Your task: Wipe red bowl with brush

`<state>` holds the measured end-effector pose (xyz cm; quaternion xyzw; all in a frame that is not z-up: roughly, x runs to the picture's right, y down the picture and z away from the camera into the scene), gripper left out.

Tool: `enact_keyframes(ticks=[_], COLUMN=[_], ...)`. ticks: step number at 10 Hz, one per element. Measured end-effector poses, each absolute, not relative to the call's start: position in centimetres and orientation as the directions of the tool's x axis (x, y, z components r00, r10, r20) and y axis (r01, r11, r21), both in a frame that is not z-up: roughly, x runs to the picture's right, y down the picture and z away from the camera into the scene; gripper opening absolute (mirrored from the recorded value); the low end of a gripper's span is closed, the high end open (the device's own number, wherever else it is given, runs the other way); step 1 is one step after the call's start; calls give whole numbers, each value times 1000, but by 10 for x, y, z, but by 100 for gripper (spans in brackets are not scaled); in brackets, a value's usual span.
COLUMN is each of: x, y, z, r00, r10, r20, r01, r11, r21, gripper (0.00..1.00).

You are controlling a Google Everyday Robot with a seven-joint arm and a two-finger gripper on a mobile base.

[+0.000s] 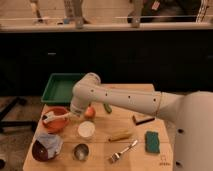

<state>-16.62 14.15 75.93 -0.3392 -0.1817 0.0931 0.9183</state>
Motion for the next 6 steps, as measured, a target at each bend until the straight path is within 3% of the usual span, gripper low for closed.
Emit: enact_keyframes(ticks=[6], x=[-168], y=[139], z=[792], r00=[923], r10=[308], r20=[233], r01=[-66], r11=[721], r21=[-690], gripper=[0])
